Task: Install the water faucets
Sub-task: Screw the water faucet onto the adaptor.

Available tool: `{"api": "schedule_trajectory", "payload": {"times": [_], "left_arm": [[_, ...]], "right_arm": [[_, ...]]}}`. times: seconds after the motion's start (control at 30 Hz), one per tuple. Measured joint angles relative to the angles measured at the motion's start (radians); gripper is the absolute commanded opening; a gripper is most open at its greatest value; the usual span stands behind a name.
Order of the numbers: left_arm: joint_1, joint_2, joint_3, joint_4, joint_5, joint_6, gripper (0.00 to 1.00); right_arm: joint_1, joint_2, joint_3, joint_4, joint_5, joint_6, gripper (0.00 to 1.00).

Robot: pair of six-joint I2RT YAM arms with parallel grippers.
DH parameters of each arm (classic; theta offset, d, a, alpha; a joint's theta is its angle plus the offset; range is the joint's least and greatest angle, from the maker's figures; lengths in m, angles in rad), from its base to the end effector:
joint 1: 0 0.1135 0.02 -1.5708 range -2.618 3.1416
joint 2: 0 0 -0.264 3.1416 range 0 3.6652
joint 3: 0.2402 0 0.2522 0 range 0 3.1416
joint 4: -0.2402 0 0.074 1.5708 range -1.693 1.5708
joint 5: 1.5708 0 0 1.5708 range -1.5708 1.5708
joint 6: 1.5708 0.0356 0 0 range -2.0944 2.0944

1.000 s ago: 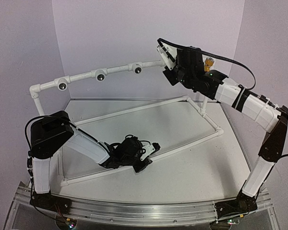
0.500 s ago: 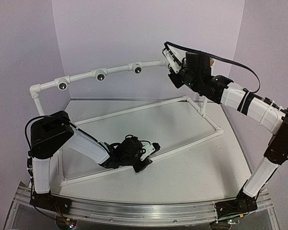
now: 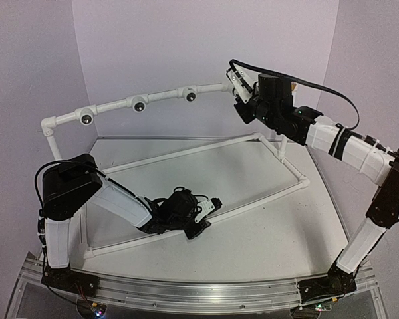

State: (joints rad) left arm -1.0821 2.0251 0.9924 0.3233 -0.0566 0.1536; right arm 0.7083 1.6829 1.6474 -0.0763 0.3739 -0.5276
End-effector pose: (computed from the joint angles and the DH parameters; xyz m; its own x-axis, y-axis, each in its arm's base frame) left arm 0.1877 -0.3487 0.0998 -0.1704 0.6459 -0.7442 0.8980 0.4127 0.1525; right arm 0.3145 0.2523 0.4152 0.0929 -0.5375 -0.8381 -0.3277 0.7783 -0.5355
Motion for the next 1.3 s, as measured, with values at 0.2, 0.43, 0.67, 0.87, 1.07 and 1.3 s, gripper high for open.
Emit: {"api": "schedule_trajectory", "payload": {"times": [0.2, 0.43, 0.67, 0.87, 1.07, 1.3], "left_arm": [[0.000, 0.000, 0.000, 0.000, 0.000, 0.000, 0.00], [0.000, 0.000, 0.000, 0.000, 0.000, 0.000, 0.00], [0.000, 0.000, 0.000, 0.000, 0.000, 0.000, 0.00], [0.000, 0.000, 0.000, 0.000, 0.000, 0.000, 0.00], [0.000, 0.000, 0.000, 0.000, 0.000, 0.000, 0.00], [0.000, 0.000, 0.000, 0.000, 0.000, 0.000, 0.00]], "right_arm": [[-0.006, 0.002, 0.002, -0.012, -0.011, 0.104, 0.00], [-0.008, 0.005, 0.017, -0.031, -0.021, 0.192, 0.00], [-0.013, 0.017, 0.048, -0.069, -0.033, 0.284, 0.00], [-0.016, 0.017, 0.051, -0.078, -0.040, 0.357, 0.00], [-0.022, 0.017, 0.052, -0.085, -0.056, 0.461, 0.00], [-0.026, 0.022, 0.053, -0.099, -0.076, 0.574, 0.00]]}}
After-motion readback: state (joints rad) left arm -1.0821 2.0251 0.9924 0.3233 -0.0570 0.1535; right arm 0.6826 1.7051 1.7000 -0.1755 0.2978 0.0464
